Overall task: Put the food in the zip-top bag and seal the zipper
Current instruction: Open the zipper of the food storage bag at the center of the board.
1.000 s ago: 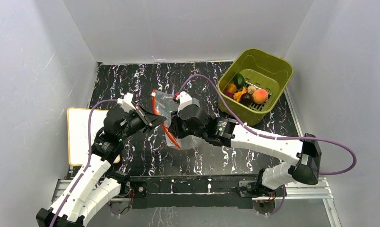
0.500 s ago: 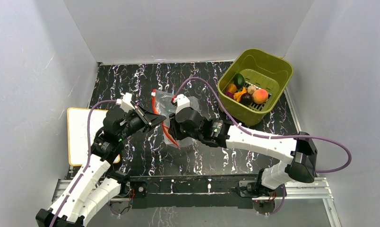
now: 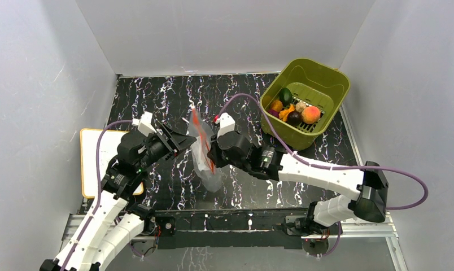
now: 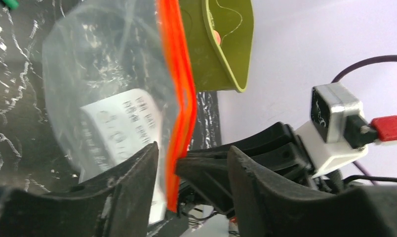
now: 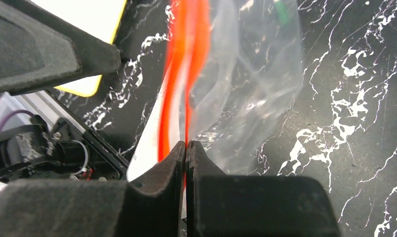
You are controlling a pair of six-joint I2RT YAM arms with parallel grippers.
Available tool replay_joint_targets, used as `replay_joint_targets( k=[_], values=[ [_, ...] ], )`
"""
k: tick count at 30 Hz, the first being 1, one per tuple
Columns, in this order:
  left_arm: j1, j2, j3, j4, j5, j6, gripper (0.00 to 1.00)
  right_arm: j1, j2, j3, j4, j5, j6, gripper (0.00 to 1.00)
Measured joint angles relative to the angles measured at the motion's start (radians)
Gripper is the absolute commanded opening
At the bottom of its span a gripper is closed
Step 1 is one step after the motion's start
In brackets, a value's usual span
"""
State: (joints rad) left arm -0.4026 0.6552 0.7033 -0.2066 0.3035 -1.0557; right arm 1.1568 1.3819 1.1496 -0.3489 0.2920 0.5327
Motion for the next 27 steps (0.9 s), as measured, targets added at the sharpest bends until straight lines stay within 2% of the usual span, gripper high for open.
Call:
replay_joint_targets(
  k=[4,10,17,24,27],
  values=[
    [0.0,-0.018,0.045,-0.067,-0.027,0.089,0.61,0.0,-0.05,-0.008,0.036,0.026,0.02,0.0],
    [0.0,-0.008,0.093,-0.112,-0.029,0.227,0.63,0.0,-0.092,-0.015,0.082,0.051,0.039,0.0],
    [0.0,0.08,0.098,-0.094,0.046,0.293,0.64,0.0,-0.077,-0.016,0.093,0.038,0.049,0.0],
    [0.0,0.142,0.098,-0.062,0.105,0.336,0.57,0.0,-0.035,-0.016,0.1,0.013,0.058,0.0],
    [0.0,0.15,0.098,-0.056,0.113,0.356,0.5,0.0,-0.03,-0.016,0.1,0.011,0.061,0.0]
  ],
)
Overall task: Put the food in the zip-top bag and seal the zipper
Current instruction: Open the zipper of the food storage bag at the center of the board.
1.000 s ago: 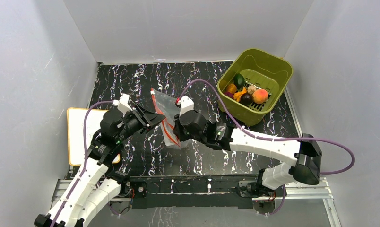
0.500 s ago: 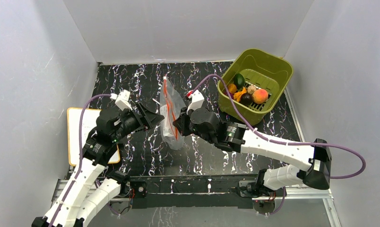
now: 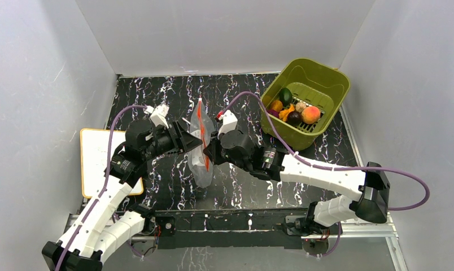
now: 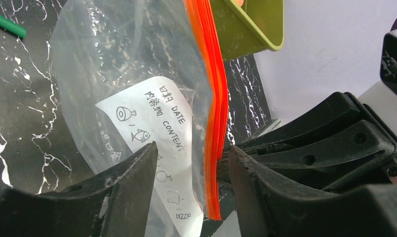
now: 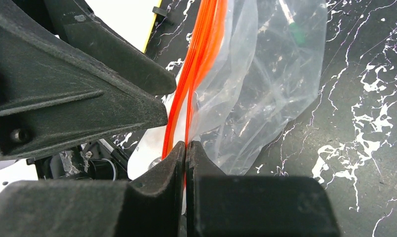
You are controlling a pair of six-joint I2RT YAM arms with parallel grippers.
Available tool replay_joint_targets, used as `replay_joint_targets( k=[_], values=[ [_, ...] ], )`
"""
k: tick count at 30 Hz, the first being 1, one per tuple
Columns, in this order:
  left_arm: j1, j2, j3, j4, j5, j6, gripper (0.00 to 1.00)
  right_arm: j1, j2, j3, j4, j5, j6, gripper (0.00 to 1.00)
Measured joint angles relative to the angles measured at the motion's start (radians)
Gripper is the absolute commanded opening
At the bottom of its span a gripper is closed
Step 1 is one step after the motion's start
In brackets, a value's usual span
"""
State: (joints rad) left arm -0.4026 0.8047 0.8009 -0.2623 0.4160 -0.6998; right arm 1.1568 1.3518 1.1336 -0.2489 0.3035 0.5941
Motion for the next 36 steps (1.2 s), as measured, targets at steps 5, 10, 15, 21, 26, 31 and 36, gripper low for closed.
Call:
replay_joint_targets(
  k=[5,10,15,21,26,31,36],
  values=[
    [0.0,0.004,0.0,0.005,-0.002,0.037,0.47,0.0,0.006,0.0,0.008,-0.003,0.004,0.0],
    [0.0,0.017,0.0,0.023,-0.005,0.058,0.48,0.0,0.015,0.0,0.015,-0.011,0.006,0.0],
    [0.0,0.05,0.0,0.04,0.0,0.072,0.18,0.0,0.018,0.0,0.015,-0.014,0.006,0.0],
    [0.0,0.051,0.0,0.036,-0.009,0.111,0.0,0.0,0.018,0.0,0.014,0.003,0.021,0.0],
    [0.0,0.006,0.0,0.018,-0.037,0.15,0.0,0.0,0.015,-0.003,-0.043,0.093,0.075,0.0],
    [0.0,-0.035,0.002,0.008,-0.047,0.159,0.0,-0.001,0.005,-0.003,-0.12,0.158,0.14,0.23],
    [0.0,-0.033,0.002,0.052,0.014,0.129,0.0,-0.001,0.005,0.023,-0.144,0.142,0.172,0.39]
  ],
)
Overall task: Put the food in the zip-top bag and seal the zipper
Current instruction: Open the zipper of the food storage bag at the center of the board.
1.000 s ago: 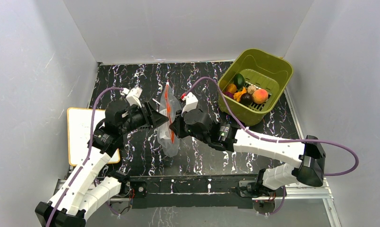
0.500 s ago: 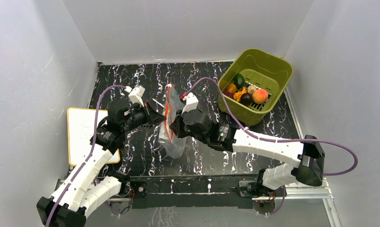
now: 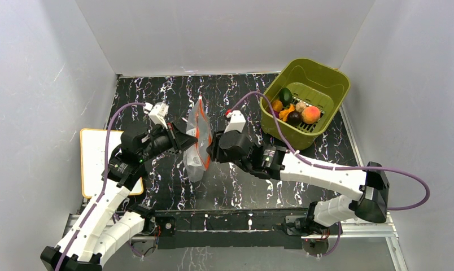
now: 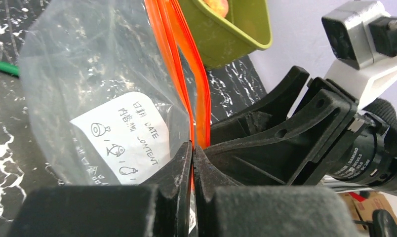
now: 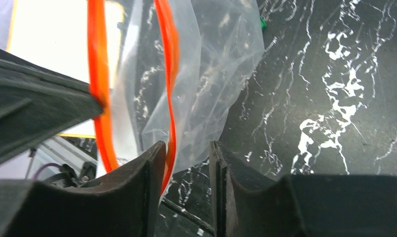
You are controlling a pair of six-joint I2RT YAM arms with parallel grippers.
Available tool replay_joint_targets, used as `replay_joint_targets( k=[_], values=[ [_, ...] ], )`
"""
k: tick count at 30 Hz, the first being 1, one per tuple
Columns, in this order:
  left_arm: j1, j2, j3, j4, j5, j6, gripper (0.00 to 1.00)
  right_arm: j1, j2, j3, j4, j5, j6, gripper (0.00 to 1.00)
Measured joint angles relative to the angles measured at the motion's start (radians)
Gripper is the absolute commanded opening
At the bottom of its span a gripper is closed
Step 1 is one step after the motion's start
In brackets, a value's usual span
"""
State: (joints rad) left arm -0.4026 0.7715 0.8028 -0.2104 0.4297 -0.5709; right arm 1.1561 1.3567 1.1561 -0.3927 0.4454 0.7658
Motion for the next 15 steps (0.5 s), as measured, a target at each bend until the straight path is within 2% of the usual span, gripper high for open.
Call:
replay_joint_targets(
  k=[8,15],
  values=[
    [0.0,0.0,-0.001,0.031,0.048,-0.025,0.0,0.0,0.026,0.097,0.031,0.035,0.032,0.45],
    [0.0,-0.001,-0.003,0.031,0.062,-0.033,0.0,0.0,0.074,0.114,0.026,0.14,0.058,0.38]
  ],
)
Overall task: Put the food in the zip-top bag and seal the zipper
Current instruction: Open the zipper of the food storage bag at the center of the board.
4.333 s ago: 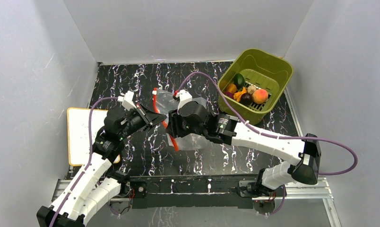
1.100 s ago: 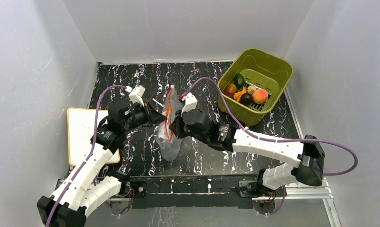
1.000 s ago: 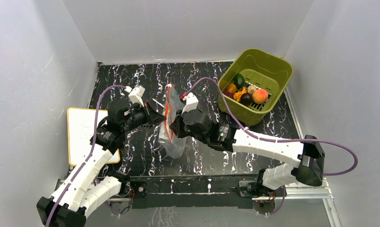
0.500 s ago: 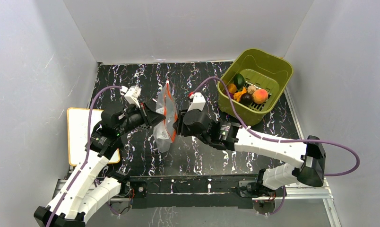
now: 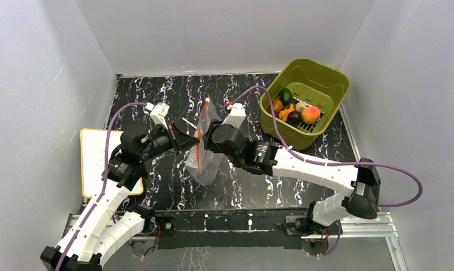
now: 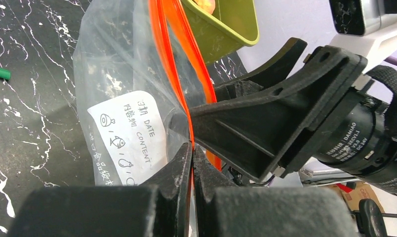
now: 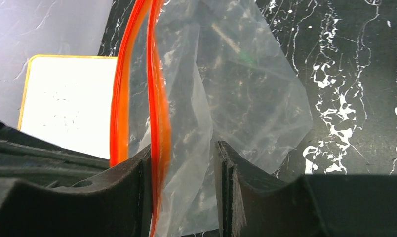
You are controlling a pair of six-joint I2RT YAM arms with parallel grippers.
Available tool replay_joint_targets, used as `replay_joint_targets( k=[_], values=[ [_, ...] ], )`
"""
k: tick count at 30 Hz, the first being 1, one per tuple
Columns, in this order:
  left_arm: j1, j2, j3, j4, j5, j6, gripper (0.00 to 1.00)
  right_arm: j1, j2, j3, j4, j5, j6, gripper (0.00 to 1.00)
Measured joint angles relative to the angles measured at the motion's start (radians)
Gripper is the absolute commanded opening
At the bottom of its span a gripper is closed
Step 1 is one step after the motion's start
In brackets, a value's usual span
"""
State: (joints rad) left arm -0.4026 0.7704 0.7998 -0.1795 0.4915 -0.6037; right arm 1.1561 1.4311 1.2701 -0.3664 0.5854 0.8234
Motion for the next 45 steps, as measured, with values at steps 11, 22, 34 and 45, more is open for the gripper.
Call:
replay_joint_targets(
  k=[11,22,34,45],
  values=[
    [0.0,-0.01,0.052,-0.179,-0.182,0.033,0.0,-0.041,-0.012,-0.031,-0.064,0.113,0.013,0.0],
    [0.0,-0.026,0.084,-0.109,-0.155,-0.015,0.55,-0.05,-0.064,-0.06,0.013,-0.002,-0.026,0.0],
    [0.0,0.12,0.082,0.026,0.003,0.018,0.62,-0.05,-0.017,-0.036,0.023,-0.039,-0.013,0.0],
    [0.0,0.197,0.081,-0.028,-0.109,0.136,0.09,-0.05,-0.003,-0.021,0.045,-0.049,-0.027,0.0]
  ],
)
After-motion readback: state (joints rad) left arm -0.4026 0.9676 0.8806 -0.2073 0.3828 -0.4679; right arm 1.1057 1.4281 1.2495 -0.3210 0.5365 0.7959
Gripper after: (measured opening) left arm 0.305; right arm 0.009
